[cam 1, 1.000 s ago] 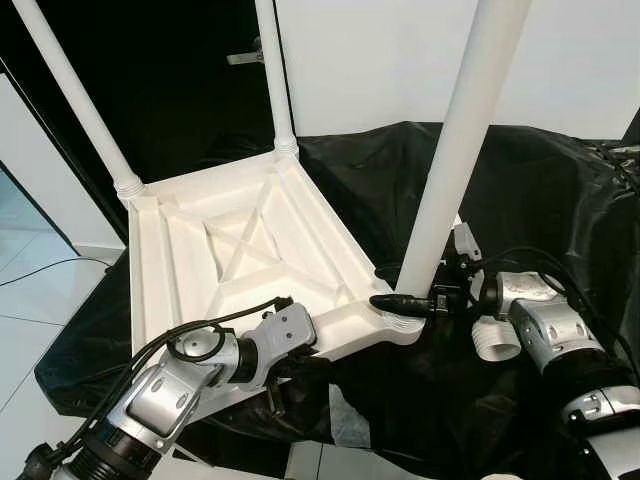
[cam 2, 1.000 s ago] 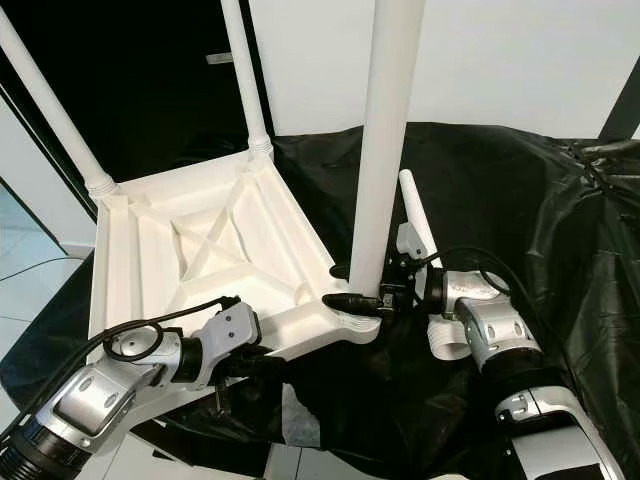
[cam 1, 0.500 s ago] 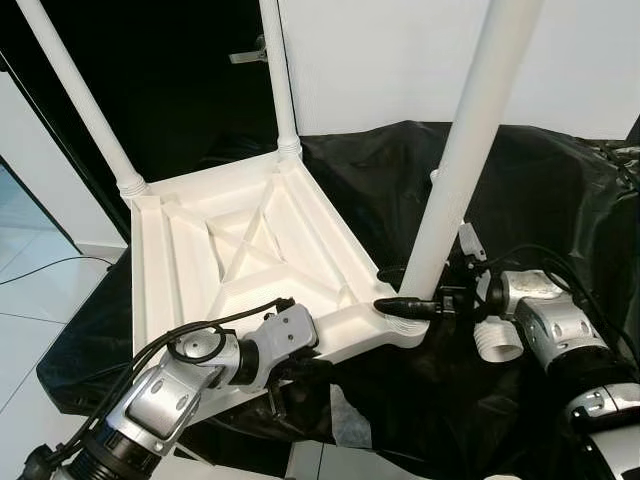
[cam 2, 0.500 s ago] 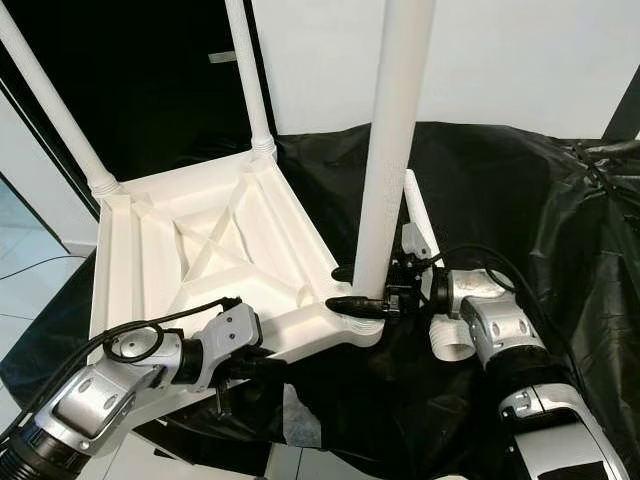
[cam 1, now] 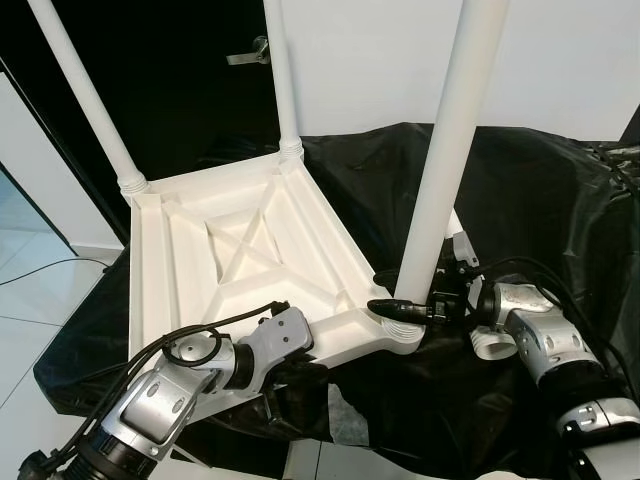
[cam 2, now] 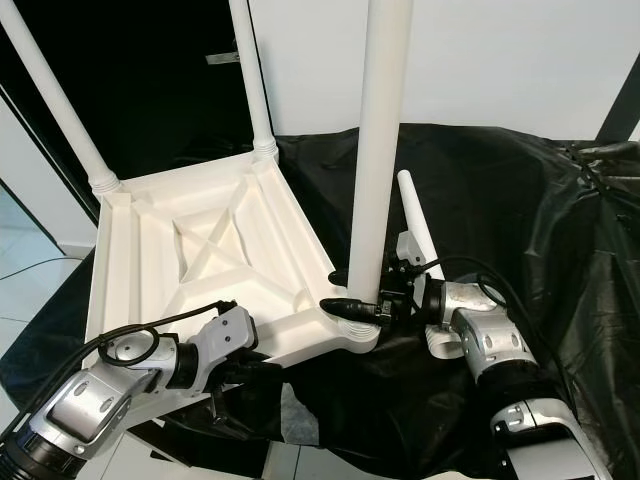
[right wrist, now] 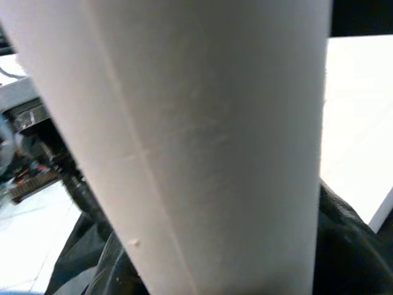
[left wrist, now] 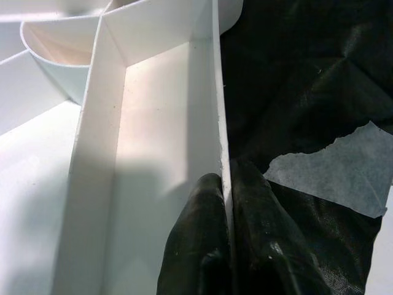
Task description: Building children table
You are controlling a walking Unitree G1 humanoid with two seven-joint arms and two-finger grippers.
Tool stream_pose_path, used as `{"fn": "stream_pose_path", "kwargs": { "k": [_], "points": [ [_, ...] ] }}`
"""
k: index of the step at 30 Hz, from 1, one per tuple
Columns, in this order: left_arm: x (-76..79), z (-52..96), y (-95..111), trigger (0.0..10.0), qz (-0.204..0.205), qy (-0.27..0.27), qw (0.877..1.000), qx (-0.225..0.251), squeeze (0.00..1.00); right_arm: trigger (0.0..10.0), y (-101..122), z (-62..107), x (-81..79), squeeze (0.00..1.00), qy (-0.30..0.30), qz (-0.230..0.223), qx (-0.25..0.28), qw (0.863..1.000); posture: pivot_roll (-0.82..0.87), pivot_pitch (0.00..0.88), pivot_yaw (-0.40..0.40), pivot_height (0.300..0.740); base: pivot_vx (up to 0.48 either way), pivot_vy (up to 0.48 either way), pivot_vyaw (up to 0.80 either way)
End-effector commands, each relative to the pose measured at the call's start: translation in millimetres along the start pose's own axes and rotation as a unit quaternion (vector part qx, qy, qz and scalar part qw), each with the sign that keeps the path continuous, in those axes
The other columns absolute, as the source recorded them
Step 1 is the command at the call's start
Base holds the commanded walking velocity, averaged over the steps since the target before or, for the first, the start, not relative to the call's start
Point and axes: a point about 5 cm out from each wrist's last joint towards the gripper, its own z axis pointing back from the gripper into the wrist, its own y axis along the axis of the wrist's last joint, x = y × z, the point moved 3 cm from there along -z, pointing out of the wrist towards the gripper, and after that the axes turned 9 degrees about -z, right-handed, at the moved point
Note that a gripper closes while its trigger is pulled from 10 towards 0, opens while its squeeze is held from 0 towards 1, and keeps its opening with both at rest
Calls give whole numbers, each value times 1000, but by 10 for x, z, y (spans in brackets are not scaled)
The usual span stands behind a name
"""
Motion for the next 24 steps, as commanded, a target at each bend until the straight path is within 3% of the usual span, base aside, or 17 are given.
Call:
{"fn": "stream_pose_path", "kwargs": {
  "k": [1,3,7,10,15,16,18,19,21,24],
  "points": [
    [-122,100,63,0,-10,50,999,2,0,10000,-331,56,-15,0,-35,-60,-36,997,68,0,69,740,0,0,0],
    [-124,95,70,0,-8,53,999,3,0,10000,-351,53,5,0,-54,-57,-37,996,68,0,69,740,0,0,0],
    [-139,62,92,0,1,66,998,6,0,10000,-413,28,142,0,-155,-46,-35,986,67,0,61,740,0,0,0],
    [-133,45,102,0,4,69,998,8,0,10000,-431,13,168,0,-188,-46,-32,981,69,0,57,740,0,0,0],
    [-77,-51,185,0,14,87,996,19,0,10000,-352,-128,146,0,-371,-30,32,927,67,0,42,740,0,0,0],
    [-77,-51,185,0,14,87,996,19,0,10000,-352,-128,146,0,-371,-30,32,927,67,0,42,740,0,0,0],
    [-65,-74,220,0,19,91,995,27,0,10000,-311,-155,133,0,-436,-15,40,899,65,0,39,740,0,0,0],
    [-65,-74,220,0,19,91,995,27,0,10000,-311,-155,133,0,-436,-15,40,899,65,0,39,740,0,0,0],
    [-64,-88,255,0,22,96,995,32,0,10000,-265,-234,65,0,-478,-19,60,876,65,0,27,740,0,0,0],
    [-64,-96,275,0,24,101,994,35,0,10000,-266,-318,-6,0,-492,-37,75,867,67,0,23,740,0,0,0]
  ]
}}
